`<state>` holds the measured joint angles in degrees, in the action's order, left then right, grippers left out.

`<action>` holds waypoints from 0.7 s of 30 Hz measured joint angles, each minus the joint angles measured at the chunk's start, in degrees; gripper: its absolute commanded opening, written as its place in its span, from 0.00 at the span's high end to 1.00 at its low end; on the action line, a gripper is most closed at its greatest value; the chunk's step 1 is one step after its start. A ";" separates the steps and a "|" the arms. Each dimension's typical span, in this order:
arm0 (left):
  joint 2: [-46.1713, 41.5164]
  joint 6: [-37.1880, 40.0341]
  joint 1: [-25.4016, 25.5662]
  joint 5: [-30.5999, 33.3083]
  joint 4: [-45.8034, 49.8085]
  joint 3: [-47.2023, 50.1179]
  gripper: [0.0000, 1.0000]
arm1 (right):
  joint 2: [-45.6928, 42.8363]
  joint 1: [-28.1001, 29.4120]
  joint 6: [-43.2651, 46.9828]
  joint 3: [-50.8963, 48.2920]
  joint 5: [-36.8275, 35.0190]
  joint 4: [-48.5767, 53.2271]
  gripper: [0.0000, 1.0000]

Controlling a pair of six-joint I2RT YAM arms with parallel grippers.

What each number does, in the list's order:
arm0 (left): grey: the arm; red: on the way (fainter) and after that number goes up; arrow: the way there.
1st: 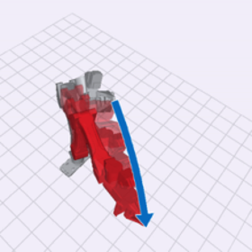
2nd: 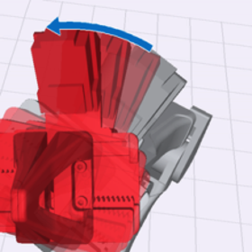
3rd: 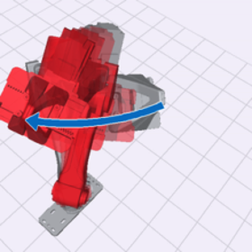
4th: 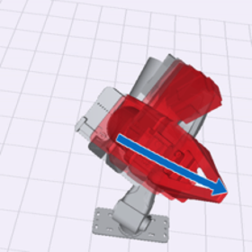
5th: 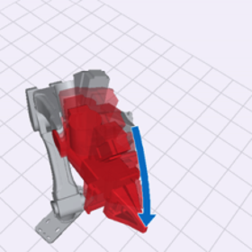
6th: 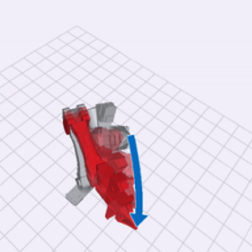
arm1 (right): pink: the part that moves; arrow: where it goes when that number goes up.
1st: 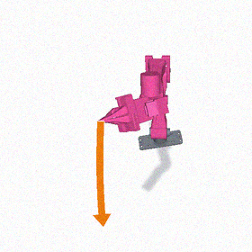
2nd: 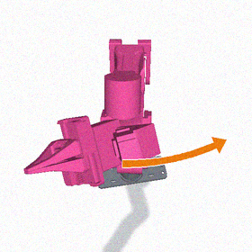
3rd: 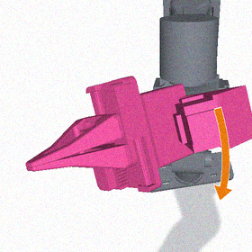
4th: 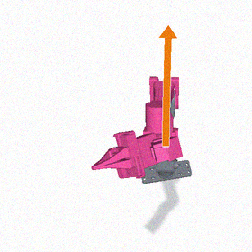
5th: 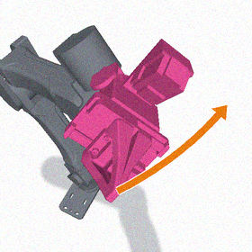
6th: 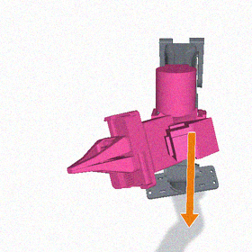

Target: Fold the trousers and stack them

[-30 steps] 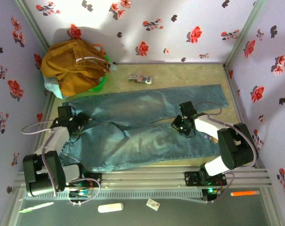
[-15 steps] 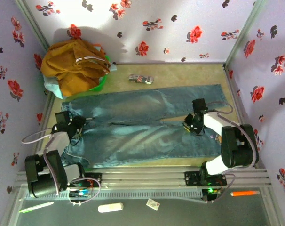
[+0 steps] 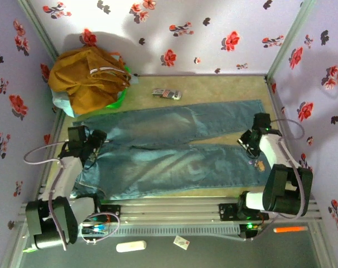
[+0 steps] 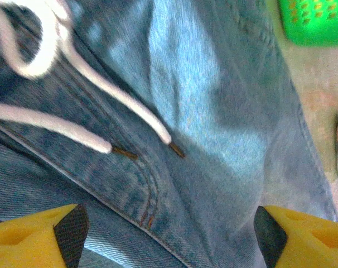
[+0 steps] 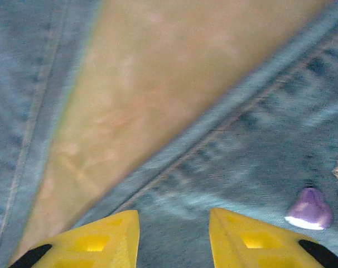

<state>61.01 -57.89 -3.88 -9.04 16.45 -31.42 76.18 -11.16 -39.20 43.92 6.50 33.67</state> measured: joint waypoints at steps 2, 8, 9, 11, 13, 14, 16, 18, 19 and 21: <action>2.78 -0.42 0.33 0.20 -1.66 1.07 0.18 | 1.29 -4.68 -0.37 -1.64 2.25 -0.87 0.62; 12.79 -0.96 -3.52 -0.46 -7.08 1.14 0.19 | 8.09 -9.49 -4.02 -3.15 6.60 -7.30 0.63; 14.27 -0.98 -4.17 -0.76 -8.11 0.46 0.19 | 8.63 -9.46 -4.68 -3.13 7.37 -8.26 0.63; 17.57 -1.14 -5.40 -1.73 -9.90 -1.64 0.19 | 9.81 -9.46 -5.95 -2.69 8.90 -10.38 0.63; 20.63 -1.14 -6.40 -2.95 -11.67 -3.82 0.19 | 11.91 -9.42 -6.95 -1.33 10.49 -11.93 0.64; 21.94 -1.16 -6.80 -3.50 -12.39 -4.76 0.19 | 13.07 -9.31 -7.45 -0.44 11.21 -12.81 0.64; 23.69 -1.18 -7.19 -4.17 -13.53 -6.05 0.19 | 14.88 -9.18 -7.96 0.94 12.31 -14.03 0.65; 24.28 -1.18 -7.28 -4.61 -14.14 -6.49 0.19 | 16.33 -9.07 -8.44 2.16 13.33 -15.06 0.65; 24.26 -1.16 -7.30 -4.68 -14.16 -6.49 0.19 | 16.72 -9.03 -8.70 2.51 13.64 -15.45 0.65; 23.98 -1.11 -7.39 -4.81 -13.92 -6.51 0.17 | 16.94 -8.66 -9.03 2.78 13.90 -15.96 0.64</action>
<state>84.99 -59.00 -11.27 -13.85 2.52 -37.93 93.12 -19.81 -48.23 46.70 20.40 17.72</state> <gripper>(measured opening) 0.816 0.355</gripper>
